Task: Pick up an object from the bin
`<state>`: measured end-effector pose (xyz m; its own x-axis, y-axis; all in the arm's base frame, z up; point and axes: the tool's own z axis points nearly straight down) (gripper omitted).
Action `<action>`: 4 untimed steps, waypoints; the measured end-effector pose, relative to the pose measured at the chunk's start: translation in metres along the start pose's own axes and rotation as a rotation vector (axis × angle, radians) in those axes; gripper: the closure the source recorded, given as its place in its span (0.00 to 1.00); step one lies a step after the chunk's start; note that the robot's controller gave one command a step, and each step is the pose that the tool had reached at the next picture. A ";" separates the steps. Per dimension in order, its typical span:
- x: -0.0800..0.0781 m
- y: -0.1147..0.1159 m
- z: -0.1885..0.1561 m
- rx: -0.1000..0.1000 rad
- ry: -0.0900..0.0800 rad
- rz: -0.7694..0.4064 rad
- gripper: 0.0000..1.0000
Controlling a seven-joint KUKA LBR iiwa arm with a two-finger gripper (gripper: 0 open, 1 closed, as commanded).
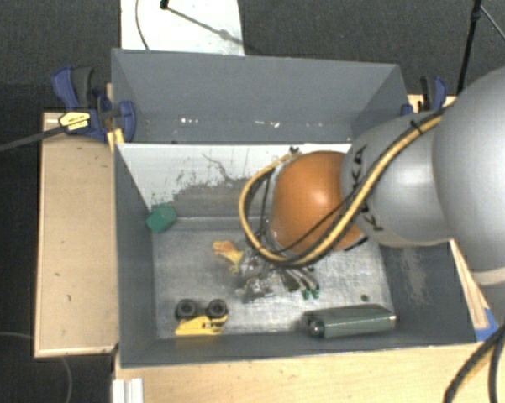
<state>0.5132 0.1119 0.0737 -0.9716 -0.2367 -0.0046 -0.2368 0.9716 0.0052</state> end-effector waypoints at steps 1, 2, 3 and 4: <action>0.000 0.000 0.000 0.000 0.000 0.001 1.00; 0.001 0.000 -0.005 0.000 0.002 0.001 1.00; 0.002 0.000 -0.024 0.003 0.008 0.003 1.00; 0.000 -0.001 -0.037 0.004 -0.001 0.004 1.00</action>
Offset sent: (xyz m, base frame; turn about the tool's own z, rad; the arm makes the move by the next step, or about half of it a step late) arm 0.0001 0.0001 0.0811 0.0000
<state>0.5134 0.1111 0.1106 -0.9725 -0.2330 -0.0057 -0.2330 0.9725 0.0009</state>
